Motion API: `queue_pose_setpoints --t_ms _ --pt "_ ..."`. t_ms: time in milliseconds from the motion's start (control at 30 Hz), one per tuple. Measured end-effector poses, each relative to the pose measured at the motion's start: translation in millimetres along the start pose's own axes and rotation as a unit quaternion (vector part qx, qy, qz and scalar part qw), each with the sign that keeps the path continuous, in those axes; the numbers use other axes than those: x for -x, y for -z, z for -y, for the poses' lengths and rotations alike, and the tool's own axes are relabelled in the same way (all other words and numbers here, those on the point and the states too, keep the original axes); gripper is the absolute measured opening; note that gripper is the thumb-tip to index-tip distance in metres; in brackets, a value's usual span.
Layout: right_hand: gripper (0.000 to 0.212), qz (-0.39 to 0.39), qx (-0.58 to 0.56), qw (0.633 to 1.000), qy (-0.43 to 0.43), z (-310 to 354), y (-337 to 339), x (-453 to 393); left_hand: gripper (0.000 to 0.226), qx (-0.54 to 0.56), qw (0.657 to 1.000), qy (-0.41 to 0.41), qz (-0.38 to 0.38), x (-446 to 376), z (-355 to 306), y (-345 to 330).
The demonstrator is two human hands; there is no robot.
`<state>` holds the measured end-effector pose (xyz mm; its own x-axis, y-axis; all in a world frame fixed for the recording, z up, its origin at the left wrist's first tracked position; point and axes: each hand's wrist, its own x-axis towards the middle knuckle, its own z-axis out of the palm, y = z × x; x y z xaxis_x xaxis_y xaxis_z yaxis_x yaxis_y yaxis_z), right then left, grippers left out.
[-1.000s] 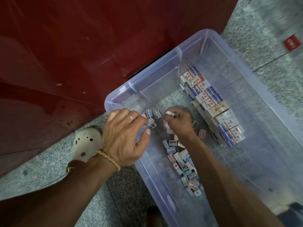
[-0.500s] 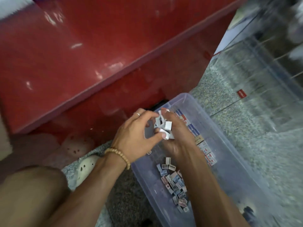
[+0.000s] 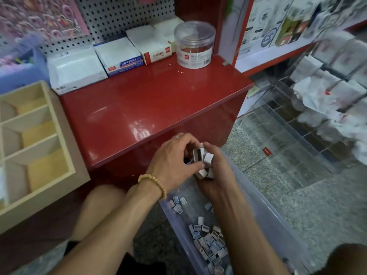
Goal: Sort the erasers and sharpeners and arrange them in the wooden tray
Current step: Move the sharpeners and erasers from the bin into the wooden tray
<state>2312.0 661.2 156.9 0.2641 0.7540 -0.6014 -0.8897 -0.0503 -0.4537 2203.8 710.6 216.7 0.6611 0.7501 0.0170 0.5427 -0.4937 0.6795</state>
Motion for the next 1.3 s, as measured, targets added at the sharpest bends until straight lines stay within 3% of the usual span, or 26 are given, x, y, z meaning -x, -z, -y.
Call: queue_pose_setpoints --t_ms 100,200,333,500,600,667,767,800,833,1067,1300 --pt "0.033 0.013 -0.048 0.999 -0.006 -2 -11 20 0.032 -0.010 0.999 -0.038 -0.026 15 -9 15" --pt "0.020 0.030 -0.096 0.995 -0.005 1 -22 39 0.032 0.014 0.998 -0.054 -0.042 28 -17 28" --pt "0.030 0.035 -0.174 0.984 -0.022 0 -32 57 0.030 0.083 0.993 -0.052 -0.065 40 -27 34" --pt "0.031 0.044 -0.193 0.980 -0.015 -8 -41 69 0.032 0.087 0.988 -0.081 -0.101 53 -35 42" --pt "0.024 0.026 -0.202 0.979 -0.014 -7 -44 75 0.028 0.210 0.973 -0.023 -0.091 60 -37 48" --pt "0.015 0.005 -0.190 0.982 -0.010 -6 -50 80 0.016 0.390 0.915 0.062 -0.080 62 -38 55" --pt "0.016 -0.018 -0.135 0.991 0.010 -6 -61 84 0.018 0.617 0.763 0.184 -0.058 63 -33 68" --pt "0.017 -0.023 -0.113 0.993 0.019 -7 -67 88 0.023 0.642 0.735 0.210 -0.060 64 -29 72" --pt "0.017 -0.024 -0.092 0.995 0.028 -8 -73 89 0.026 0.645 0.727 0.227 -0.069 66 -26 76" --pt "0.019 0.022 0.016 0.999 0.017 -32 -136 96 0.010 0.493 0.821 0.211 -0.197 90 6 119" --pt "0.020 0.086 0.108 0.989 -0.047 -92 -196 88 0.011 0.423 0.830 0.229 -0.284 138 72 179"
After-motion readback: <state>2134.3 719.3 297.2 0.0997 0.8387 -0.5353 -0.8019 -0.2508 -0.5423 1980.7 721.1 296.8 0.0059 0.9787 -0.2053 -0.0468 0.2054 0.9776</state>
